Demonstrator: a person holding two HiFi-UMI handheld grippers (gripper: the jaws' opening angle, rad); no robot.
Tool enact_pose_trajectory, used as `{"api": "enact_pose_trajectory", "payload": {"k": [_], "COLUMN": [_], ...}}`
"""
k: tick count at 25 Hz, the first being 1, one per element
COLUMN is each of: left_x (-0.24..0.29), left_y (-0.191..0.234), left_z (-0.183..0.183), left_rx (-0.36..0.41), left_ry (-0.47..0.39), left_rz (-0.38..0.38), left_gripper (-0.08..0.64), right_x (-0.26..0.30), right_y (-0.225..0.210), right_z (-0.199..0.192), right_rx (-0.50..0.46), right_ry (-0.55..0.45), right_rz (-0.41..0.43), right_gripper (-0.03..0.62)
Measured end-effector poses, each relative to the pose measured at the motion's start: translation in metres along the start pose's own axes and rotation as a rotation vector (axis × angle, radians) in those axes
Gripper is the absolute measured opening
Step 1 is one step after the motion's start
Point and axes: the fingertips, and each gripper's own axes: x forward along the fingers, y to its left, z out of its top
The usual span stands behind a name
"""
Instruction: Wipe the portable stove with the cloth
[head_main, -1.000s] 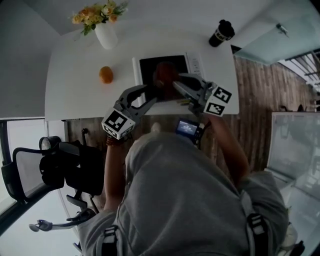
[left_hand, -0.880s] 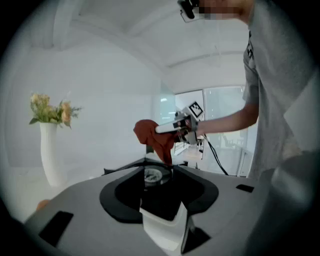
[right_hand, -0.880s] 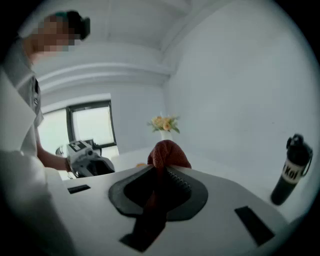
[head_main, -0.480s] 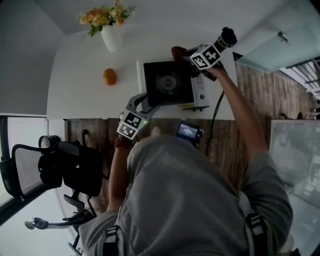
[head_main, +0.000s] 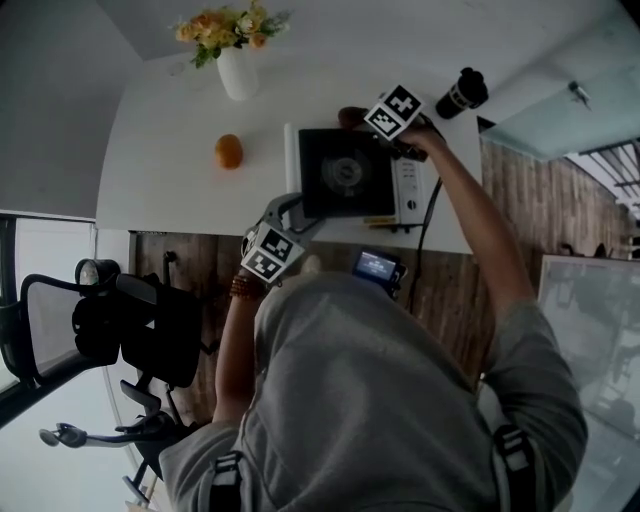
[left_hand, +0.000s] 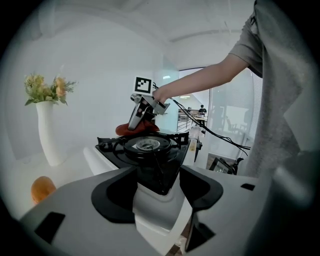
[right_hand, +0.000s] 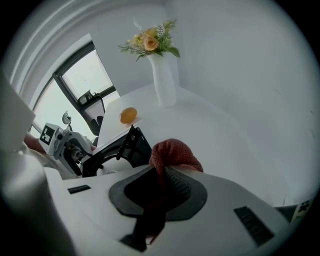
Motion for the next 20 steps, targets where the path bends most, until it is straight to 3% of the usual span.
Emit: {"api": "enact_pose_trajectory", "payload": {"k": [13,17,20], "left_x": [0.001,0.001,-0.002], "left_y": [0.002,0.005,0.005], "left_z": [0.000,0.000,0.001], "left_rx": [-0.013,-0.017,-0.040], "left_ry": [-0.009,-0.016,-0.053], "left_rz": [0.007,0.007,-0.027], "left_gripper": [0.273,0.273,0.273], "right_x": [0.037,0.042,0.040], "right_y": [0.049,0.055,0.056], "right_z": [0.059,0.070,0.073], "right_rx": [-0.129,-0.115,-0.092], "right_ry": [0.016,-0.001,-0.071], "right_rz": [0.026,0.027,0.012], "right_gripper": [0.054,0.054,0.054]}}
